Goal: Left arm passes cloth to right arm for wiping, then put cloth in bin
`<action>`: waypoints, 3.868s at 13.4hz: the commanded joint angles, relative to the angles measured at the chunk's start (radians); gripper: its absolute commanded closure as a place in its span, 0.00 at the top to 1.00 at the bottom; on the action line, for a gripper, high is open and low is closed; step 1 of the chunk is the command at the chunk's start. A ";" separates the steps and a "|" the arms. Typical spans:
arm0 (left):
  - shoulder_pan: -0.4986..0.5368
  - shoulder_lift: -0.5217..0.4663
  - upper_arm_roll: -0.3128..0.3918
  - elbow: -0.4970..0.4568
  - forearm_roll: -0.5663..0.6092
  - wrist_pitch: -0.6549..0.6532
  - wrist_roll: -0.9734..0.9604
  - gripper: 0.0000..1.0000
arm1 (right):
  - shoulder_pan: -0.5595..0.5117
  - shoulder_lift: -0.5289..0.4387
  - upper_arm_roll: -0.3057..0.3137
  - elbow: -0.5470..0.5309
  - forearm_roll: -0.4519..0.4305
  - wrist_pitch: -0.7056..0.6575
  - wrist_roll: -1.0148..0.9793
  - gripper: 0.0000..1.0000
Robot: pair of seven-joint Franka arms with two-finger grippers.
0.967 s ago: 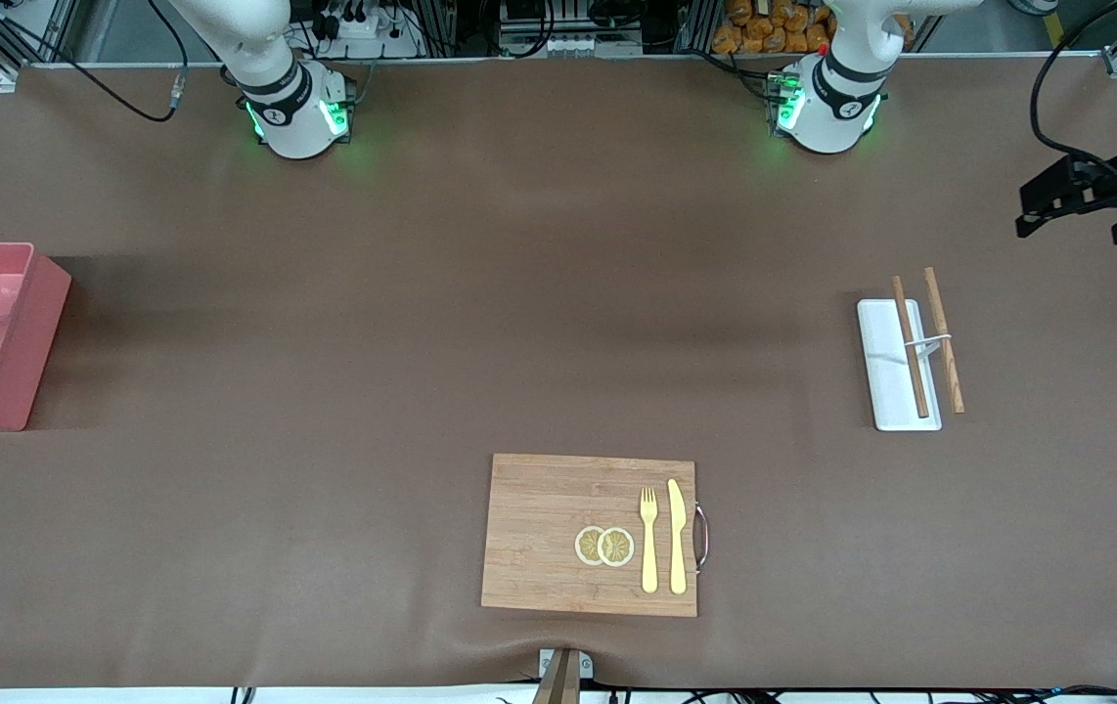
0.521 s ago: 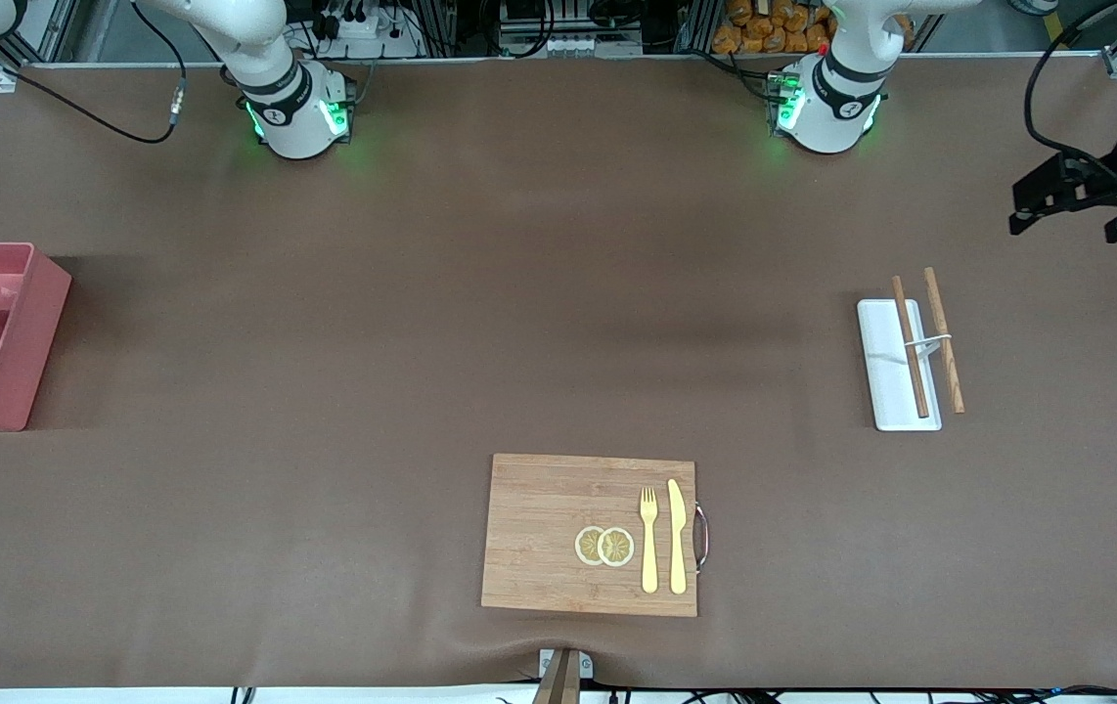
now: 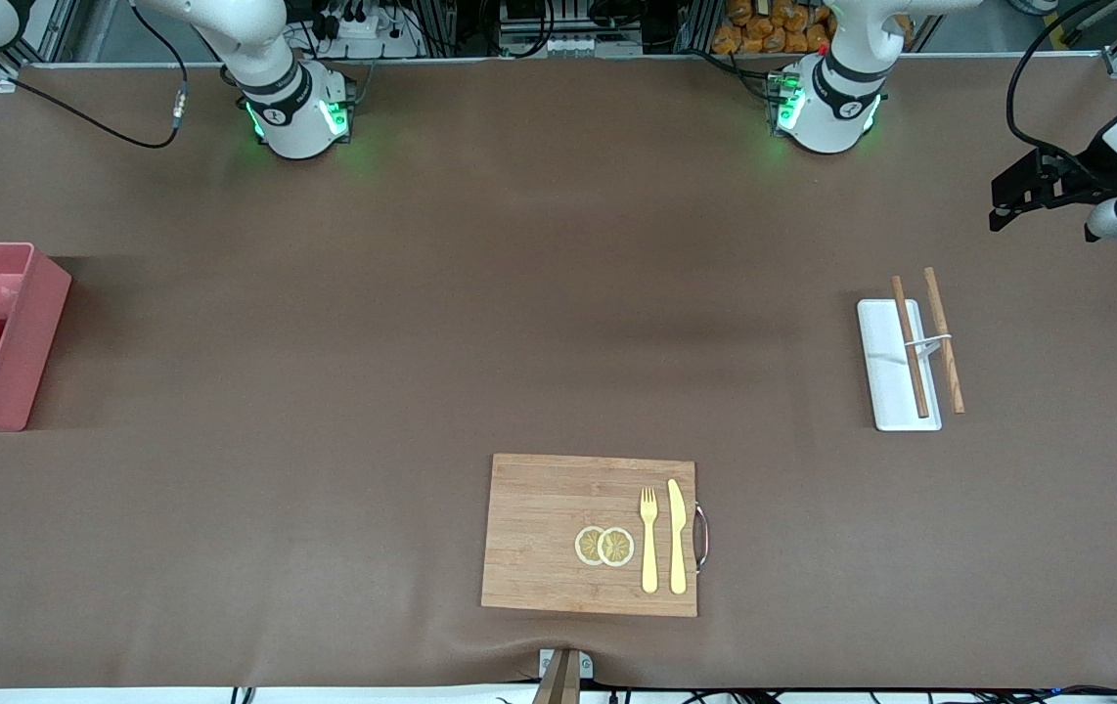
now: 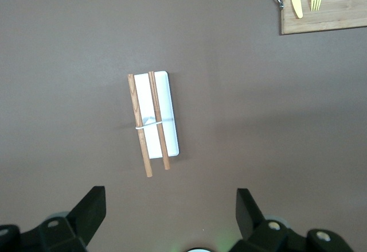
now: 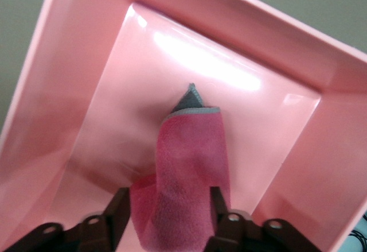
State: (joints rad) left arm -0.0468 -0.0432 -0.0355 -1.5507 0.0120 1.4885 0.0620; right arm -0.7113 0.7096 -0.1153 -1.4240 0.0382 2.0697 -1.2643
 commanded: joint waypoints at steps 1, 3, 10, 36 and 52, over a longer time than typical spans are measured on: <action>0.002 -0.009 -0.013 0.006 -0.014 -0.017 0.002 1.00 | 0.001 -0.013 0.012 0.057 0.017 -0.107 -0.010 1.00; -0.005 -0.004 -0.015 0.017 -0.043 -0.013 0.001 1.00 | 0.039 -0.036 0.013 0.103 0.016 -0.196 0.003 1.00; -0.001 0.022 -0.012 0.040 -0.049 -0.005 -0.016 1.00 | 0.254 -0.211 0.003 0.146 -0.014 -0.474 0.331 1.00; 0.016 0.049 -0.006 0.053 -0.047 0.007 -0.001 1.00 | 0.632 -0.817 0.016 -0.199 0.023 -0.605 1.344 1.00; 0.015 0.051 -0.009 0.054 -0.047 0.007 0.002 1.00 | 0.711 -0.776 0.017 -0.150 0.011 -0.562 1.390 1.00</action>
State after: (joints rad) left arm -0.0348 0.0005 -0.0414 -1.5169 -0.0324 1.4978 0.0584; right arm -0.0086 -0.0683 -0.0923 -1.5866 0.0547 1.5145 0.1097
